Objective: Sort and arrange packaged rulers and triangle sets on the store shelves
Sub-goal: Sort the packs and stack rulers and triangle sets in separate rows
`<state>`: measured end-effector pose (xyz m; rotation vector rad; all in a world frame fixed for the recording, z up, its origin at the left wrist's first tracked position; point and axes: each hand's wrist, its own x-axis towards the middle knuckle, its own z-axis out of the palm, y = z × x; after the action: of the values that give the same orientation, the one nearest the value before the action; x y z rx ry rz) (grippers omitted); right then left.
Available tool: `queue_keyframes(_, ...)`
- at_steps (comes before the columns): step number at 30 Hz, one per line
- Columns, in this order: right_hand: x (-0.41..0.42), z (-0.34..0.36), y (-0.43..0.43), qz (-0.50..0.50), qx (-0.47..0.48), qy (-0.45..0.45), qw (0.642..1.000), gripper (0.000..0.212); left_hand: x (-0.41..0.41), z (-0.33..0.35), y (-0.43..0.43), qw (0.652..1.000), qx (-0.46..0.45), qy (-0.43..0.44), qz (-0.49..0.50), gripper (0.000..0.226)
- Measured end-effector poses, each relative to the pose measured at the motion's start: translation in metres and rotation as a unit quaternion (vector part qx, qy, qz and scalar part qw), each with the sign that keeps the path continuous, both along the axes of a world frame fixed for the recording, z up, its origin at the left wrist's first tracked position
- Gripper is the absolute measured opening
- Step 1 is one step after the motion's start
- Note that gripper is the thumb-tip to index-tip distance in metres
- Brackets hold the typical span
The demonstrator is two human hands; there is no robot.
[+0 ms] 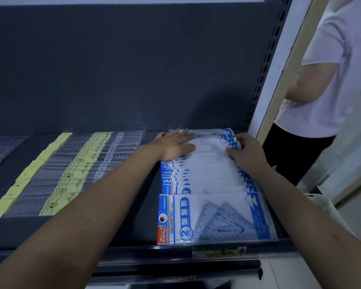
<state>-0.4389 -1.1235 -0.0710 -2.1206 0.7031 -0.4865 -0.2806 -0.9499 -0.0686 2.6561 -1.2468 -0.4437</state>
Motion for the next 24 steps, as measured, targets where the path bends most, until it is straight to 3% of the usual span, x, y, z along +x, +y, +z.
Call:
queue_keyframes(8, -0.008, 0.009, -0.008, -0.003, -0.019, 0.044, 0.999, 0.034, -0.01, 0.012, 0.002, 0.986, -0.157, -0.044, 0.044, 0.034)
queue_keyframes(11, -0.014, 0.014, -0.007, 0.006, -0.035, 0.071, 0.997, 0.04, -0.02, 0.025, 0.011, 0.976, -0.203, -0.028, 0.07, 0.026)
queue_keyframes(13, -0.02, 0.017, -0.006, 0.01, -0.036, 0.083, 0.996, 0.048, -0.033, 0.033, 0.017, 0.964, -0.242, -0.003, 0.107, 0.034)
queue_keyframes(15, -0.027, 0.018, -0.001, 0.015, -0.002, 0.077, 0.997, 0.051, -0.054, 0.039, 0.024, 0.939, -0.296, 0.065, 0.161, 0.04)
queue_keyframes(16, -0.031, 0.017, 0.003, 0.018, 0.029, 0.065, 0.997, 0.049, -0.067, 0.039, 0.029, 0.92, -0.326, 0.116, 0.185, 0.031)
queue_keyframes(18, -0.042, 0.015, 0.011, 0.019, 0.111, 0.03, 0.993, 0.04, -0.092, 0.036, 0.039, 0.861, -0.38, 0.252, 0.224, 0.008)
queue_keyframes(20, -0.054, 0.013, 0.017, 0.012, 0.188, -0.002, 0.982, 0.039, -0.11, 0.031, 0.046, 0.807, -0.408, 0.343, 0.255, 0.01)
queue_keyframes(22, -0.066, 0.009, 0.024, 0.016, 0.239, -0.022, 0.971, 0.042, -0.119, 0.024, 0.05, 0.774, -0.433, 0.366, 0.283, 0.018)
queue_keyframes(24, -0.074, 0.001, 0.032, 0.028, 0.227, -0.026, 0.973, 0.056, -0.126, 0.021, 0.05, 0.759, -0.451, 0.378, 0.278, 0.018)
